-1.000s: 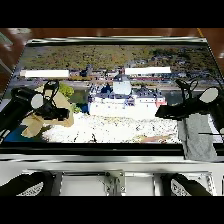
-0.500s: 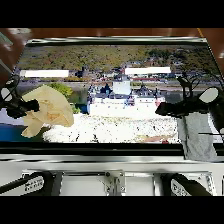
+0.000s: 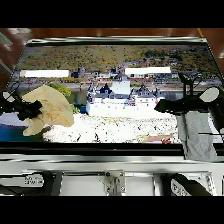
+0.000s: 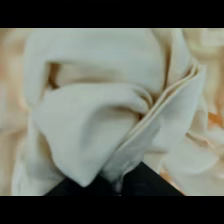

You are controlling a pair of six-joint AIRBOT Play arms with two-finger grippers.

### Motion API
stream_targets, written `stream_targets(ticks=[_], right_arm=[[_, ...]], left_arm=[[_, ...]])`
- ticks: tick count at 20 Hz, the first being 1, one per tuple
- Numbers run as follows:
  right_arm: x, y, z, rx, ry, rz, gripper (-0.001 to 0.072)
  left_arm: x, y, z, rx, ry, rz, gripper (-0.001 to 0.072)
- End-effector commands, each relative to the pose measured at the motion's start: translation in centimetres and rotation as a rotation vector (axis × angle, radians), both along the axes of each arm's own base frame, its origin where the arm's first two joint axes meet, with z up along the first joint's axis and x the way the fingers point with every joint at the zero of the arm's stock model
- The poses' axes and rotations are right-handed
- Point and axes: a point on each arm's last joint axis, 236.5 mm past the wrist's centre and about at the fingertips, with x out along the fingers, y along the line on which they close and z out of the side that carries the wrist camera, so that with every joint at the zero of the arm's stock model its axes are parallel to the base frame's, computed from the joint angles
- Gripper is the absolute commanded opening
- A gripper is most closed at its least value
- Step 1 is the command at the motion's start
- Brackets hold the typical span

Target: Fold the shirts.

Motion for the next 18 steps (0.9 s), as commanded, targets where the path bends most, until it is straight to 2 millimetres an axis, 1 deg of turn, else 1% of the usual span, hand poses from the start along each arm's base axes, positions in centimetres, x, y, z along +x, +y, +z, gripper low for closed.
stream_targets(ticks=[1, 2, 3, 4, 6, 8, 9, 11, 13, 15, 16, 17, 18], right_arm=[[-0.4, 0.2, 0.0, 0.007, 0.015, 0.009, 0.0679], [-0.5, -0.3, -0.3, -0.021, 0.019, 0.013, 0.0679], [-0.4, -0.5, -0.3, -0.032, 0.01, 0.015, 0.0679], [0.3, -0.9, -0.2, -0.052, -0.023, 0.02, 0.0679], [1.0, -1.1, 0.3, -0.062, -0.052, 0.014, 0.0678], [0.7, -1.5, 1.1, -0.087, -0.042, 0.039, 0.0678], [0.4, -2.0, 1.6, -0.119, -0.034, 0.062, 0.0678], [-0.1, -3.3, 3.1, -0.194, -0.022, 0.111, 0.0678], [-0.2, -4.5, 5.0, -0.255, -0.024, 0.128, 0.0678], [0.1, -5.1, 7.3, -0.284, -0.05, 0.125, 0.0678], [0.3, -5.1, 8.5, -0.285, -0.08, 0.111, 0.0678], [0.4, -5.1, 9.6, -0.288, -0.105, 0.103, 0.0678], [0.1, -5.1, 10.3, -0.291, -0.114, 0.102, 0.0679]], left_arm=[[0.6, -2.5, 2.0, -0.113, 0.006, -0.106, 0.0037], [1.1, -3.7, 3.9, -0.137, -0.016, -0.178, 0.0037], [1.4, -5.5, 6.1, -0.153, -0.052, -0.271, 0.0037], [1.6, -7.3, 8.2, -0.147, -0.092, -0.34, 0.0037], [1.5, -11.6, 13.1, -0.105, -0.2, -0.454, 0.0036], [0.1, -17.2, 18.2, -0.099, -0.309, -0.559, 0.0037], [-1.3, -20.6, 20.7, -0.129, -0.365, -0.619, 0.0037], [-4.0, -26.6, 24.8, -0.217, -0.46, -0.702, 0.0037], [-5.7, -31.7, 27.9, -0.304, -0.556, -0.739, 0.0037], [-6.5, -36.3, 29.8, -0.374, -0.644, -0.768, 0.0037], [-6.7, -38.4, 30.2, -0.394, -0.68, -0.793, 0.0037], [-6.8, -40.5, 30.1, -0.414, -0.7, -0.812, 0.0037], [-6.9, -42.3, 29.4, -0.432, -0.696, -0.821, 0.0037]])
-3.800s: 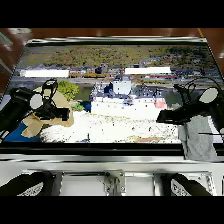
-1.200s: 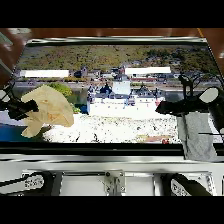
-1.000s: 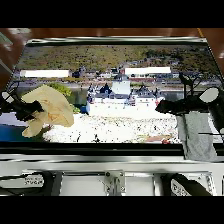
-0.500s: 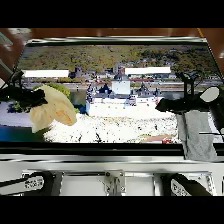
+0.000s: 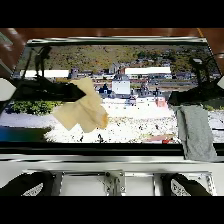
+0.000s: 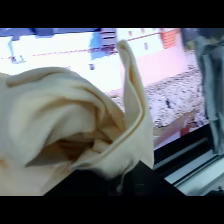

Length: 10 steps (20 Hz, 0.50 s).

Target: Fold the shirts.

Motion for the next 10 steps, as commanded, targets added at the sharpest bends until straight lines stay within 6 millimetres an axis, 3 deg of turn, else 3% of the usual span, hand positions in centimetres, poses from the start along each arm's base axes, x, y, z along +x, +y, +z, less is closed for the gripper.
stream_targets(ticks=[1, 4, 7, 8, 9, 10], right_arm=[[-1.2, -0.8, 2.8, -0.04, -0.018, -0.015, 0.0678], [-3.7, -1.0, 2.7, -0.046, 0.063, -0.033, 0.0678], [-4.4, -1.9, 2.4, -0.076, 0.097, -0.062, 0.0679], [-4.2, -2.2, 2.3, -0.088, 0.091, -0.067, 0.0678], [-4.1, -2.2, 2.1, -0.089, 0.089, -0.07, 0.0678], [-4.1, -2.1, 1.7, -0.083, 0.093, -0.072, 0.0677]], left_arm=[[-1.1, -7.5, 0.3, -0.107, -0.036, -0.059, 0.0037], [-1.9, -11.4, -5.7, -0.046, 0.066, -0.12, 0.0038], [-3.0, -14.1, -11.9, 0.007, 0.197, -0.158, 0.0067], [-3.3, -14.7, -13.4, -0.001, 0.258, -0.155, 0.0406], [-3.7, -14.9, -14.6, -0.02, 0.338, -0.145, 0.0696], [-3.8, -14.3, -15.4, -0.02, 0.401, -0.147, 0.0707]])
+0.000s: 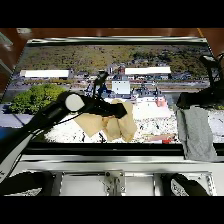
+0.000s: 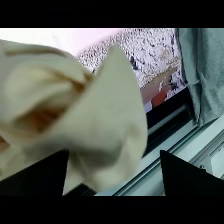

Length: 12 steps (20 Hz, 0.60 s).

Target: Fold the shirts.

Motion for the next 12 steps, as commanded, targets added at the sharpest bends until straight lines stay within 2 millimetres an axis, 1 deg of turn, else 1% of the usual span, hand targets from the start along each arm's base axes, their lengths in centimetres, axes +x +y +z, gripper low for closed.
stream_targets(ticks=[1, 2, 3, 4, 6, 7, 8, 9, 10, 11, 12], right_arm=[[-0.2, 0.0, -1.1, 0.009, 0.019, -0.03, 0.0678], [0.0, 0.9, -1.9, 0.051, 0.022, -0.029, 0.0678], [-0.2, 1.7, -2.7, 0.085, 0.036, -0.018, 0.0677], [-0.7, 2.2, -3.8, 0.103, 0.062, -0.006, 0.0678], [-1.8, 2.2, -5.8, 0.102, 0.122, -0.004, 0.0678], [-2.3, 2.3, -6.8, 0.106, 0.147, -0.006, 0.0678], [-2.6, 2.6, -7.8, 0.119, 0.162, -0.008, 0.0678], [-3.0, 3.1, -8.8, 0.141, 0.177, -0.003, 0.0678], [-3.2, 3.8, -9.8, 0.168, 0.182, 0.007, 0.0678], [-3.2, 4.3, -10.6, 0.192, 0.182, 0.007, 0.0678], [-2.9, 5.0, -11.3, 0.224, 0.169, 0.004, 0.0678]], left_arm=[[-0.7, 0.5, -4.1, 0.024, 0.182, -0.016, 0.0707], [0.5, 2.9, -4.1, 0.044, 0.204, 0.008, 0.0707], [1.8, 5.6, -3.7, 0.053, 0.223, 0.035, 0.0706], [2.9, 8.7, -3.0, 0.057, 0.238, 0.058, 0.0706], [4.0, 15.0, -1.7, 0.087, 0.273, 0.119, 0.0706], [4.2, 17.6, -1.3, 0.102, 0.279, 0.156, 0.0706], [3.9, 19.8, -1.3, 0.116, 0.29, 0.194, 0.0706], [3.4, 21.7, -1.9, 0.138, 0.308, 0.223, 0.0706], [2.4, 23.3, -3.1, 0.172, 0.339, 0.247, 0.0706], [0.9, 24.7, -5.1, 0.207, 0.394, 0.277, 0.0707], [-0.5, 25.3, -7.1, 0.222, 0.449, 0.291, 0.0707]])
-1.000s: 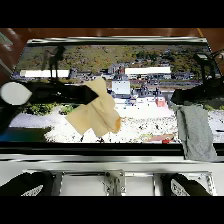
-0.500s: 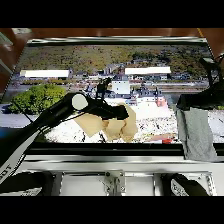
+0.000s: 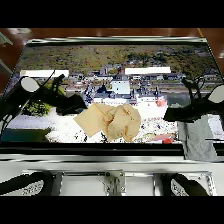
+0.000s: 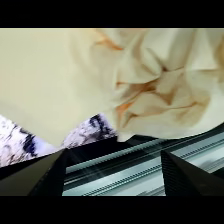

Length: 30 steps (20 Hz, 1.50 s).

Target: Fold the shirts.

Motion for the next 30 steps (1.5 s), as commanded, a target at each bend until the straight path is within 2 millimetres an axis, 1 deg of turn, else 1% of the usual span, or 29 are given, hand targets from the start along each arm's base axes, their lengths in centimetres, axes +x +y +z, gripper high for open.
stream_targets(ticks=[1, 2, 3, 5, 7, 9, 12, 14, 17, 18, 19, 20, 21, 22, 23, 24, 26, 28, 30], right_arm=[[0.5, 2.3, -2.5, 0.105, -0.01, -0.018, 0.0677], [0.9, 3.1, -2.8, 0.148, -0.007, -0.032, 0.0677], [1.4, 3.9, -2.9, 0.19, -0.002, -0.045, 0.0677], [2.4, 5.1, -3.4, 0.256, 0.006, -0.075, 0.0677], [3.1, 5.7, -4.2, 0.29, 0.018, -0.097, 0.0678], [3.6, 5.7, -5.0, 0.294, 0.028, -0.109, 0.0678], [3.7, 5.6, -6.1, 0.294, 0.055, -0.117, 0.0678], [3.7, 5.6, -6.3, 0.294, 0.061, -0.118, 0.0678], [3.6, 5.6, -6.3, 0.295, 0.061, -0.118, 0.0678], [3.6, 5.6, -6.3, 0.295, 0.061, -0.118, 0.0678], [3.6, 5.7, -6.2, 0.299, 0.062, -0.119, 0.0678], [3.7, 5.9, -6.1, 0.309, 0.062, -0.121, 0.0678], [3.7, 6.2, -6.0, 0.322, 0.062, -0.125, 0.0678], [3.9, 6.6, -5.7, 0.347, 0.061, -0.132, 0.0678], [4.1, 7.2, -5.4, 0.376, 0.055, -0.131, 0.0678], [4.2, 7.9, -5.0, 0.406, 0.045, -0.114, 0.0678], [4.0, 9.1, -5.4, 0.417, 0.048, -0.074, 0.0678], [3.2, 11.1, -6.8, 0.414, 0.096, -0.028, 0.0678], [2.6, 13.3, -8.9, 0.398, 0.139, 0.015, 0.0678]], left_arm=[[-4.8, 4.3, -5.3, 0.068, 0.179, 0.064, 0.0707], [-6.1, 4.3, -7.2, 0.069, 0.22, 0.082, 0.0707], [-6.8, 4.1, -8.6, 0.061, 0.238, 0.111, 0.0707], [-6.8, 3.7, -10.7, 0.034, 0.237, 0.195, 0.0707], [-6.7, 3.5, -12.3, 0.024, 0.236, 0.242, 0.0707], [-6.4, 3.4, -13.4, 0.032, 0.242, 0.259, 0.0707], [-4.2, 2.4, -14.0, -0.022, 0.208, 0.332, 0.0706], [-2.9, 1.0, -13.9, -0.081, 0.185, 0.365, 0.0706], [-2.2, 0.0, -15.1, -0.084, 0.188, 0.411, 0.0697], [-2.0, -0.2, -15.4, -0.085, 0.191, 0.428, 0.0619], [-1.8, -0.4, -15.6, -0.088, 0.187, 0.442, 0.0459], [-1.4, -0.6, -15.6, -0.094, 0.179, 0.457, 0.0321], [-1.1, -0.8, -15.5, -0.101, 0.172, 0.471, 0.0241], [-1.0, -0.8, -15.4, -0.103, 0.168, 0.47, 0.0178], [-1.0, -0.8, -15.3, -0.103, 0.157, 0.459, 0.007], [-0.9, -0.9, -15.1, -0.102, 0.139, 0.439, 0.0037], [-0.6, -0.9, -14.4, -0.107, 0.111, 0.428, 0.0037], [-0.3, -0.9, -13.3, -0.116, 0.077, 0.416, 0.0037], [-0.1, -1.0, -12.4, -0.127, 0.053, 0.414, 0.0037]])
